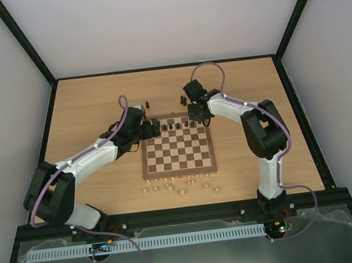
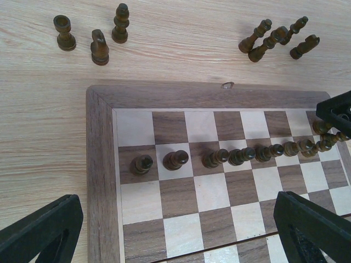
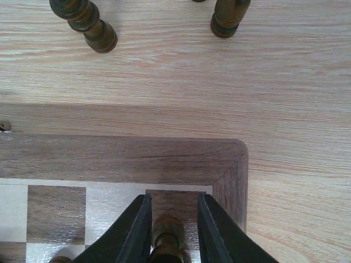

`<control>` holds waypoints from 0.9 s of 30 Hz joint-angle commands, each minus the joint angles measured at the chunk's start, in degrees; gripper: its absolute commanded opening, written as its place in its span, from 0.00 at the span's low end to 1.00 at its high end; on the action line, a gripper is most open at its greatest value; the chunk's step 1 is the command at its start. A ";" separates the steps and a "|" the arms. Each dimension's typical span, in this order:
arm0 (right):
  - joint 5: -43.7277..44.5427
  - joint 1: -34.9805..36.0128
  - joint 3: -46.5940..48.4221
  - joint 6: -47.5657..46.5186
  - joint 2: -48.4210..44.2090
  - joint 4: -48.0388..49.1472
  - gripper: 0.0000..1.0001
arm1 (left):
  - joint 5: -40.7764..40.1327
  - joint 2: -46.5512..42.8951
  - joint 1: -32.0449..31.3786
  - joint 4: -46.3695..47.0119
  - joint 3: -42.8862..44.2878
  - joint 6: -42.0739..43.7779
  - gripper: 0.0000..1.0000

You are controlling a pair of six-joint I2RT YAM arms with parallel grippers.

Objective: Set up the chess pieces on the board
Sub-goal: Place the chess piece on the chessboard.

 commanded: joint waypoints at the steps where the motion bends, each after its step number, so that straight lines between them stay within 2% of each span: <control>1: -0.02 0.25 -0.91 -0.22 -1.36 -1.83 0.22 | -0.08 -0.75 0.04 1.02 -0.61 0.13 0.98; 10: 0.38 0.25 -0.60 -0.35 -1.31 -1.89 0.15 | 0.01 -0.48 0.13 1.10 -0.67 0.06 0.98; 27: 2.08 0.25 2.75 -0.78 1.67 -1.68 0.14 | -0.08 -0.49 0.11 1.07 -0.65 0.11 0.98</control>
